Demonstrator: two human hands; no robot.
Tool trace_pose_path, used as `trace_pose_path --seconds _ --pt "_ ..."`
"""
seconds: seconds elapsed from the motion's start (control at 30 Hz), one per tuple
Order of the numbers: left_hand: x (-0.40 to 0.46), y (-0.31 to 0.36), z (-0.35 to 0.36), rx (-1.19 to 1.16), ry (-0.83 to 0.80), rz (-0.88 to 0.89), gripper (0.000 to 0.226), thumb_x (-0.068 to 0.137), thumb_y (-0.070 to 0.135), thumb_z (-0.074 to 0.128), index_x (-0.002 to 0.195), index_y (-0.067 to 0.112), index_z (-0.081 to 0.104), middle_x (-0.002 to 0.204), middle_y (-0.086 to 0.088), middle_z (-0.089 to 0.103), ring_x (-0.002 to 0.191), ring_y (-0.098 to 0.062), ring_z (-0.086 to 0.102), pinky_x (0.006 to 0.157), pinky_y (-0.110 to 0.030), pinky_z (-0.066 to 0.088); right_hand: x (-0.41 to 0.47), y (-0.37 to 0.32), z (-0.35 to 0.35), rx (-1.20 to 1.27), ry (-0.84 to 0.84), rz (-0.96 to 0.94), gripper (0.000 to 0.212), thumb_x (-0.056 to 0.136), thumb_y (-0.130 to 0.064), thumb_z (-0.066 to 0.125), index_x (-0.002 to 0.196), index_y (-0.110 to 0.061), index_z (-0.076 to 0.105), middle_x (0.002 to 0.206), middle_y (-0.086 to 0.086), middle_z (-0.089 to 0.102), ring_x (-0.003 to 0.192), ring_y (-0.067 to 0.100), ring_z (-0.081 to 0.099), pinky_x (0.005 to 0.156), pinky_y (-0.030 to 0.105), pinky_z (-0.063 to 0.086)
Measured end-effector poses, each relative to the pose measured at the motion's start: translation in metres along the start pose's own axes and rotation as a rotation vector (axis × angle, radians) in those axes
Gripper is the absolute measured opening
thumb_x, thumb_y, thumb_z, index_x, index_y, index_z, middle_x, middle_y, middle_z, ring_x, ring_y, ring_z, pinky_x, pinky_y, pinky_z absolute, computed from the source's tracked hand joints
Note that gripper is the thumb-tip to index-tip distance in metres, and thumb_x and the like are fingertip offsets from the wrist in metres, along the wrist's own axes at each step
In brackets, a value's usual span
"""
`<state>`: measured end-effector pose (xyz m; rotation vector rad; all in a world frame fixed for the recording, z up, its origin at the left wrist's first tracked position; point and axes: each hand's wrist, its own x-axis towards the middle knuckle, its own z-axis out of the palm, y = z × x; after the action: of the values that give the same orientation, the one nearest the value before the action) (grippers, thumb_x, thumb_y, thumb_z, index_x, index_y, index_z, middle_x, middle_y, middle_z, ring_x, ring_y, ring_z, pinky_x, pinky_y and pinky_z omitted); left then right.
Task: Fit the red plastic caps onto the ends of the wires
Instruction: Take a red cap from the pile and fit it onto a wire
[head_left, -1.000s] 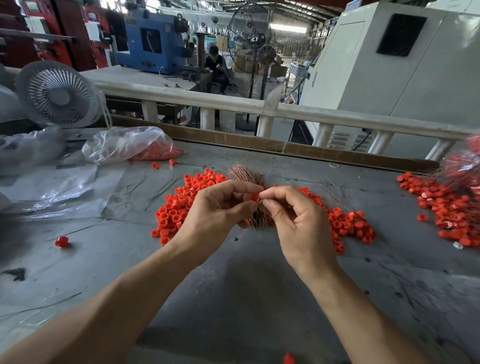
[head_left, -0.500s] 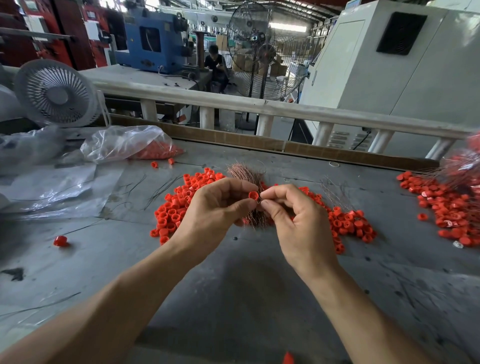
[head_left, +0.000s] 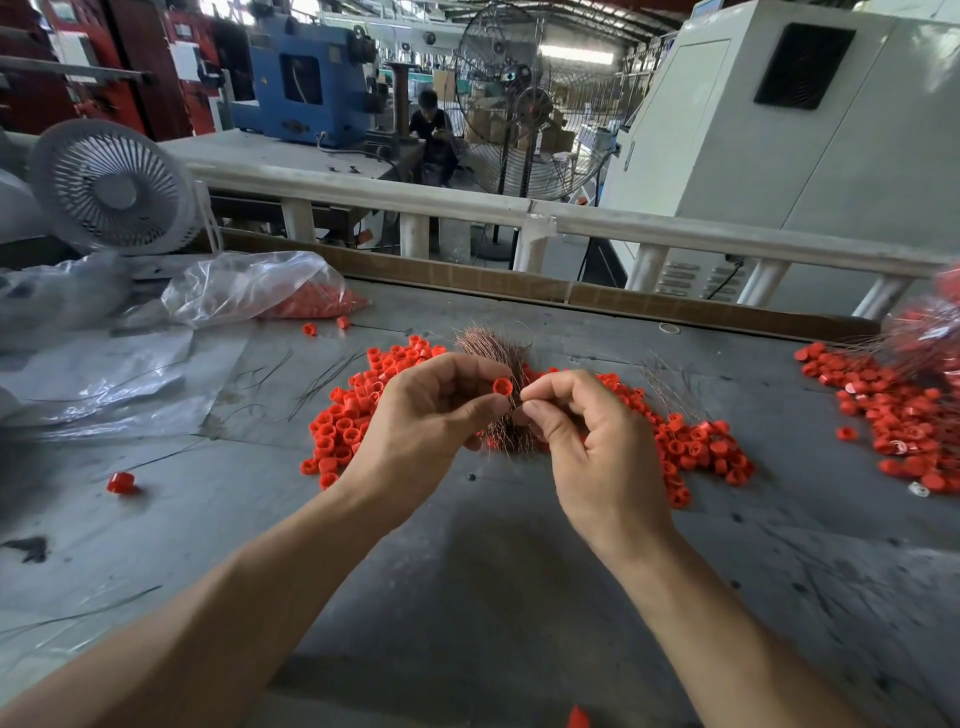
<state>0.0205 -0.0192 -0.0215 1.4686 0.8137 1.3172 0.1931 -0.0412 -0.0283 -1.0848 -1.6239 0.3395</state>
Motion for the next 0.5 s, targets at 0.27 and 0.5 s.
trace_pose_path --seconds 0.27,0.5 --pt "0.0003 -0.0019 -0.0007 0.019 -0.008 0.003 0.025 0.081 0.013 0.078 0.106 0.014 0.072 0.087 -0.003 0.073 0.075 -0.012 0.066 0.063 -0.022 0.054 -0.0012 -0.0001 0.0022 0.005 -0.010 0.020 0.006 0.096 -0.021 0.065 0.098 -0.023 0.070 0.088 -0.013 0.073 0.087 0.009 0.072 0.078 0.041 0.059" --pt "0.0003 -0.0021 0.0001 0.049 -0.017 0.015 0.023 0.086 0.001 0.076 0.106 0.012 0.072 0.083 -0.001 0.070 0.073 -0.011 0.064 0.062 -0.022 0.053 -0.0017 0.0000 0.0019 -0.009 -0.022 0.018 0.007 0.096 -0.017 0.066 0.097 -0.021 0.071 0.088 -0.013 0.073 0.087 0.008 0.072 0.077 0.039 0.059"
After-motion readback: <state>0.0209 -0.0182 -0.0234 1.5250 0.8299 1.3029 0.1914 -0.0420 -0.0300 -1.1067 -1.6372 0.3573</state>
